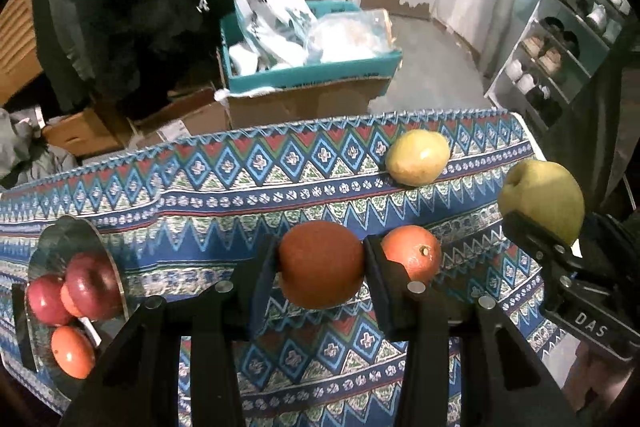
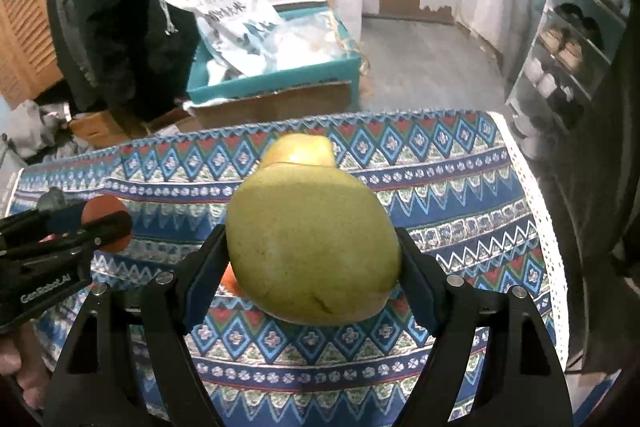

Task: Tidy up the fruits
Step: 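Carry the orange in the left tool and the pomelo in the right tool to the plate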

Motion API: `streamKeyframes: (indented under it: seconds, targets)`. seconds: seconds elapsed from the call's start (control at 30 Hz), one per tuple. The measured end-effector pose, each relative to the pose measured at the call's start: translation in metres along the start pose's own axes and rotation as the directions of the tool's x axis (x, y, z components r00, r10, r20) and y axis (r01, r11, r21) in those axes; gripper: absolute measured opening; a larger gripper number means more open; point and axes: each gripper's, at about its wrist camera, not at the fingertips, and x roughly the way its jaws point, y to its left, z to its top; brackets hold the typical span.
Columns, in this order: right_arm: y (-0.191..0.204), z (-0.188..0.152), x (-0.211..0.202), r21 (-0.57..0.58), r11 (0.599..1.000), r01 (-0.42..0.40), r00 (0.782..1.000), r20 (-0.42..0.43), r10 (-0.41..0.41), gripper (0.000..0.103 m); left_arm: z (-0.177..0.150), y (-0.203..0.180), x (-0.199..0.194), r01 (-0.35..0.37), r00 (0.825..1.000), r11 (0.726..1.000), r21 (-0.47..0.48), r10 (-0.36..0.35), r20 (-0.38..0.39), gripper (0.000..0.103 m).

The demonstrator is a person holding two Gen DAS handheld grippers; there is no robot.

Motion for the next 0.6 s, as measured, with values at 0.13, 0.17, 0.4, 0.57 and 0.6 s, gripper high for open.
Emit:
streamKeyframes:
  seconds: [0.13,0.17,0.4,0.57,0.6]
  targets:
    - [0.007,0.002,-0.012,-0.014,1.000,-0.012,1.000,0.024,0.013,0.080,-0.003,0.004,-0.020,0.003,1.000,1.000,0.001,-0.003,0.028,0.044]
    - [0.010,0.003,-0.016,-0.020,1.000,-0.014,0.999,0.032,0.015,0.080,-0.004,0.005,-0.024,0.004,0.999,1.000,0.001,-0.004,0.036,0.044]
    - [0.026,0.007,-0.038,-0.053,0.998,-0.026,0.996,0.079,0.031,0.080,-0.009,0.011,-0.050,-0.019,0.996,1.000,0.011,0.018,0.087,0.044]
    - [0.036,0.009,-0.051,-0.077,0.997,-0.031,0.994,0.103,0.039,0.080,-0.012,0.015,-0.067,-0.030,0.993,0.999,0.016,0.028,0.118,0.044]
    - [0.038,0.009,-0.053,-0.081,0.996,-0.031,0.993,0.107,0.040,0.080,-0.013,0.016,-0.071,-0.032,0.992,0.999,0.017,0.030,0.124,0.044]
